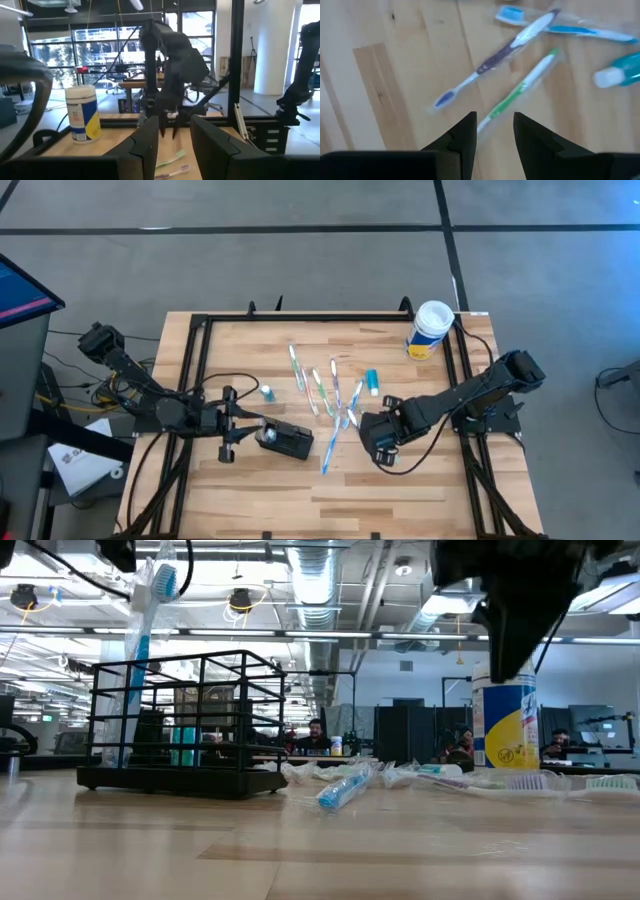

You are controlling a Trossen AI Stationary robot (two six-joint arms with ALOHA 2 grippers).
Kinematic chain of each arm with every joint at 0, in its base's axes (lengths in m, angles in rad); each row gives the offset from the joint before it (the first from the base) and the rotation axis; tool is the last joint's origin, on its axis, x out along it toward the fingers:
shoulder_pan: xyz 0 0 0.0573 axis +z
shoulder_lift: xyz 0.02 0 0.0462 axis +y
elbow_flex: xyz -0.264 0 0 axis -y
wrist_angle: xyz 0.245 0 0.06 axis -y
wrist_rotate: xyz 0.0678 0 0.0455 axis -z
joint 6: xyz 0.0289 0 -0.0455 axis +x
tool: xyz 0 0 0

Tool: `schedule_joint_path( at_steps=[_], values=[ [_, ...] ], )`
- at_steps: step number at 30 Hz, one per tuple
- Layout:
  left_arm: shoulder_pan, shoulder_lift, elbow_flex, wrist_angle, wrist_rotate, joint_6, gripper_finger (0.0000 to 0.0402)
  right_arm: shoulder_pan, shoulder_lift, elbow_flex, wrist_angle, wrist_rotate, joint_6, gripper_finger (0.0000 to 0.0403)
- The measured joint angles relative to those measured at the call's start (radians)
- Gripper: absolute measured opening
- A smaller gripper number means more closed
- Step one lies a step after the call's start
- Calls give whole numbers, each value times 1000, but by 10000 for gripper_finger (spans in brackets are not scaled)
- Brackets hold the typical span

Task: Pick & Place toothbrushing station
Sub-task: Put the bottom green toothbrush into the wire organizer

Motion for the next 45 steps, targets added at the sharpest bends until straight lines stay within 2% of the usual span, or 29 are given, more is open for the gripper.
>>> schedule_joint_path(
  at_steps=[18, 24, 32, 45],
  values=[
    [0, 0, 33, -68, -4, -10, 106, -1, 0, -204, 181, -96, 194, 119],
    [5, 8, 33, -70, -3, -10, 106, 13, 0, -244, 187, -101, 253, 119],
    [60, 56, 33, -72, 38, -65, 106, 19, 0, -314, 306, -121, 285, 119],
    [76, 89, 61, -69, 39, -65, 106, 44, 2, -375, 331, -123, 338, 111]
  ],
)
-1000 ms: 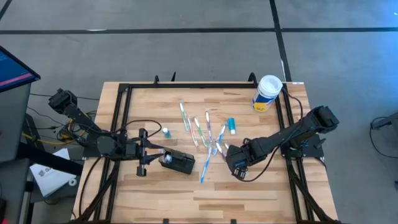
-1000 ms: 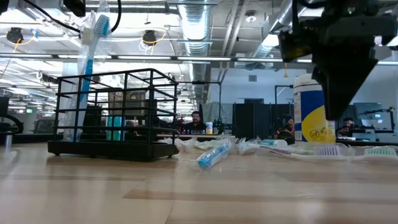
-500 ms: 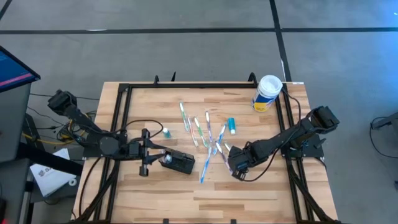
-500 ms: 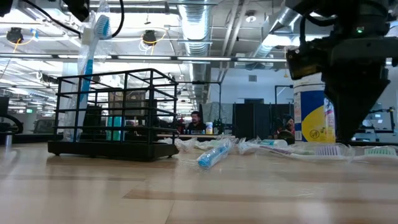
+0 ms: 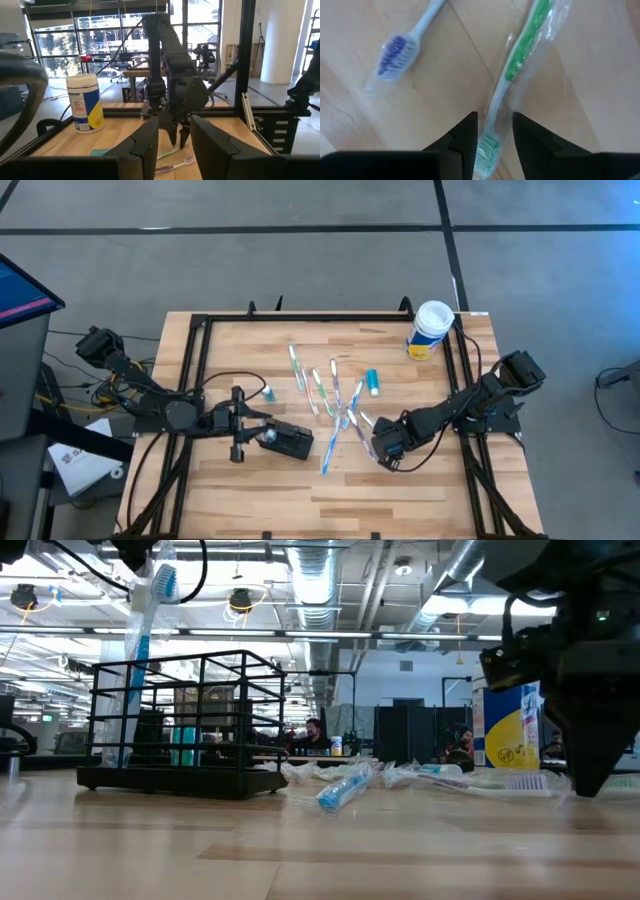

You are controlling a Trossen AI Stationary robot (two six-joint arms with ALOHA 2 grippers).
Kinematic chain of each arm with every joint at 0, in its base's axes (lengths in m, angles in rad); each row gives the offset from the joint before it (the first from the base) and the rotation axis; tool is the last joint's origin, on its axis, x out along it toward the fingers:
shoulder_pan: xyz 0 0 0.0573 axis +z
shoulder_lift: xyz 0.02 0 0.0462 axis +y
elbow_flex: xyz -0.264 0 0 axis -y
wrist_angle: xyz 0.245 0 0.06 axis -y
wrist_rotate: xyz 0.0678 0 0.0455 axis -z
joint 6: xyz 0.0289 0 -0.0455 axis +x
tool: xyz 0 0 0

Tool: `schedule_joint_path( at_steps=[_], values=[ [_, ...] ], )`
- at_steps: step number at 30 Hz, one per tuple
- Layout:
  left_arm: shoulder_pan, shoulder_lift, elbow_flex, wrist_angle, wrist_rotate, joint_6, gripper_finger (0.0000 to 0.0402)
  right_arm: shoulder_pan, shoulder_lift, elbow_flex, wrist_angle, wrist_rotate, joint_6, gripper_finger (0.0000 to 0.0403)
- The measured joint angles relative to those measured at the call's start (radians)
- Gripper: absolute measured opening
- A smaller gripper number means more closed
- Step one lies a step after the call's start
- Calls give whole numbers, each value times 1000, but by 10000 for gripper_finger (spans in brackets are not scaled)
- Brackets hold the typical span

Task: Pick & Place toothbrushing station
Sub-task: Put the bottom green toothbrush into the wire organizer

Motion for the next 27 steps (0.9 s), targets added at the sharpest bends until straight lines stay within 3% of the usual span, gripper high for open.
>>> schedule_joint_path(
  at_steps=[7, 13, 18, 27],
  values=[
    [4, 0, 0, -2, 0, 0, 106, 0, 0, 0, 0, 7, -24, 13],
    [6, 0, 0, -2, 0, -1, 106, -1, 0, 21, -44, 28, -50, 2],
    [39, 0, 4, -3, 3, -32, 106, -1, 0, 92, -179, 80, -65, 0],
    [140, -1, 51, -4, 190, -57, 106, -1, 0, 274, -403, 186, -155, 0]
  ],
)
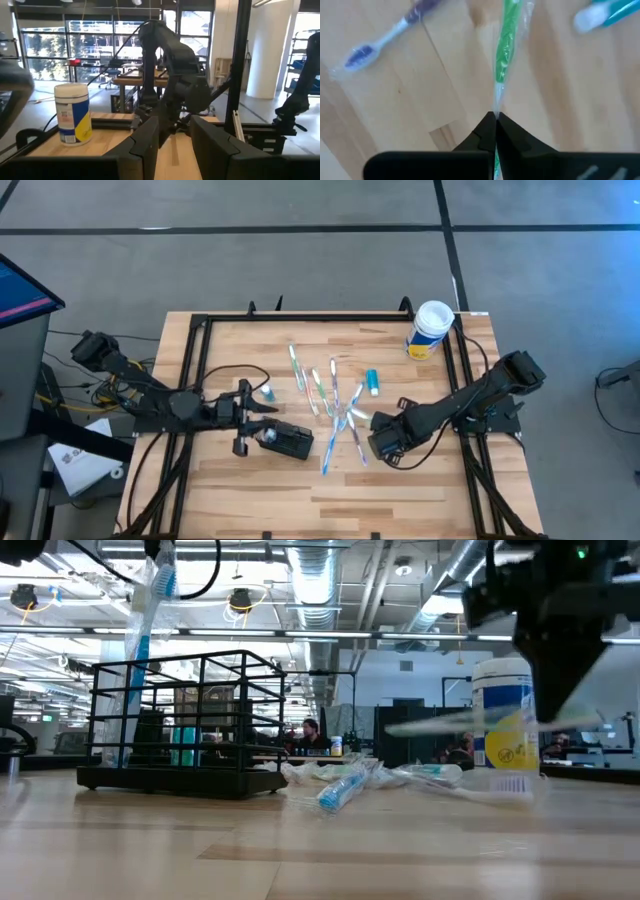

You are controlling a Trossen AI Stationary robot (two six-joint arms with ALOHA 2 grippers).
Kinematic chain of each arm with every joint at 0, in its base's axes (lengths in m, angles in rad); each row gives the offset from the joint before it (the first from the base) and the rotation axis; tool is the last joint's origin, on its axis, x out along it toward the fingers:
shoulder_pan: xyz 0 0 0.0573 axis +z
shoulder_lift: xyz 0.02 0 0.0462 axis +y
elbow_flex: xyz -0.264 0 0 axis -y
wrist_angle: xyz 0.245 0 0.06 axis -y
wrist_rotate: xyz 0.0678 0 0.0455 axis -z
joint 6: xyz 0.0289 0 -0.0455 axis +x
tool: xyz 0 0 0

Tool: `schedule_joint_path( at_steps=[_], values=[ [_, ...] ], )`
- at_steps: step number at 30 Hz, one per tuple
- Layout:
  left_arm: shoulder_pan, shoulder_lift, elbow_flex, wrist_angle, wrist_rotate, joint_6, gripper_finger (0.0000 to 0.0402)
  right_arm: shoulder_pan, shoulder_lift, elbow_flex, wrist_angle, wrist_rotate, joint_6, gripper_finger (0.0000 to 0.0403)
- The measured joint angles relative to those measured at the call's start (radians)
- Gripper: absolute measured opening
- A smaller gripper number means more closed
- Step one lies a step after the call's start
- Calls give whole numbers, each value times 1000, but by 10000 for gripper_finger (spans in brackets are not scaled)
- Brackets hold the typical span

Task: Pick & Place toothbrushing station
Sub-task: Put the bottom green toothbrush into the wire organizer

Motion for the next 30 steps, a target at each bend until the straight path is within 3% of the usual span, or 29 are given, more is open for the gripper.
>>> schedule_joint_path(
  at_steps=[13, 20, 25, 30],
  values=[
    [92, 20, 149, -269, 36, -23, 106, 0, 0, 217, -165, 116, -86, 0],
    [125, 149, 286, -396, 36, -10, 106, -24, 0, 288, -165, 132, -131, 0],
    [120, 278, 383, -427, -16, 129, 106, -54, 0, 326, -161, 133, -135, 0],
    [98, 387, 459, -425, -143, 318, 106, -81, 0, 352, -97, 132, -167, 0]
  ],
)
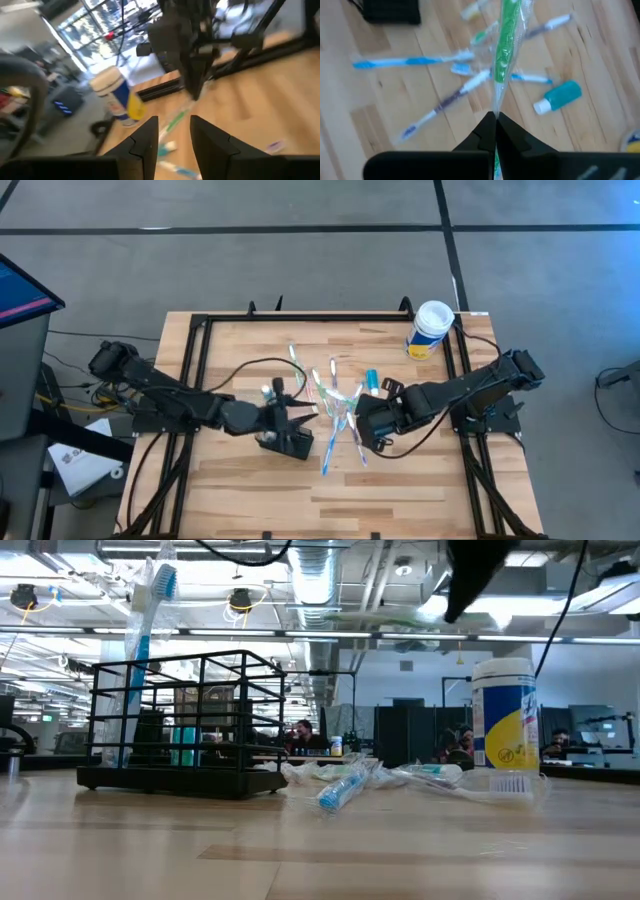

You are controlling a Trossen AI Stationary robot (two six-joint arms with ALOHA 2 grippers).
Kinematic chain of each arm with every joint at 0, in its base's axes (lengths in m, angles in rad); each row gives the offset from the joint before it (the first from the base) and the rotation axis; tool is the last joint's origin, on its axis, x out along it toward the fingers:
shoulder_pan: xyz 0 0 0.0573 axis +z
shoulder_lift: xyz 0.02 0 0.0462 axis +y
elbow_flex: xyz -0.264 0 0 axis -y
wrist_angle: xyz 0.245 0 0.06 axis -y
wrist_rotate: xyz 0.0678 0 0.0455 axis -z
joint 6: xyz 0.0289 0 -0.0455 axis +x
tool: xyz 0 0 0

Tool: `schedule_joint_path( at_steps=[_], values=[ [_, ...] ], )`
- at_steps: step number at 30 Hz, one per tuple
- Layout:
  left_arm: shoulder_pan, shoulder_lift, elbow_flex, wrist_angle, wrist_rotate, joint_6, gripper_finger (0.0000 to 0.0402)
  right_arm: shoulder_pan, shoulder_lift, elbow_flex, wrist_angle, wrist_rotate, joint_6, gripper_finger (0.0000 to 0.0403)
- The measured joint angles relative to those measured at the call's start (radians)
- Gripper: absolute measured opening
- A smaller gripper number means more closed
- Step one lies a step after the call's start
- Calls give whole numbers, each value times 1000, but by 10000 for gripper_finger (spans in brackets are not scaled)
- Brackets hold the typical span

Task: Pick & Place toothbrushing station
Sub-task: Put the bottom green toothbrush into the wire organizer

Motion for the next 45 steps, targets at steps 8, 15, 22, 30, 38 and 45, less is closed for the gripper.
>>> schedule_joint_path(
  at_steps=[8, 15, 22, 30, 38, 45],
  values=[
    [-39, 100, 46, 4, -209, 290, 106, -49, 0, 44, 106, -8, -52, 0],
    [-65, 130, 46, 13, -267, 524, 106, -97, 0, 54, 270, -110, -155, 0],
    [-69, 130, 46, 19, -361, 604, 106, -136, 0, 54, 356, -159, -183, 0],
    [-67, 130, 46, 30, -376, 699, 106, -167, 0, 54, 449, -219, -206, 0],
    [-67, 130, 46, 60, -406, 822, 106, -197, 0, 54, 504, -264, -206, 0],
    [-64, 130, 46, 81, -424, 956, 106, -214, 0, 54, 589, -345, -221, 0]
  ],
)
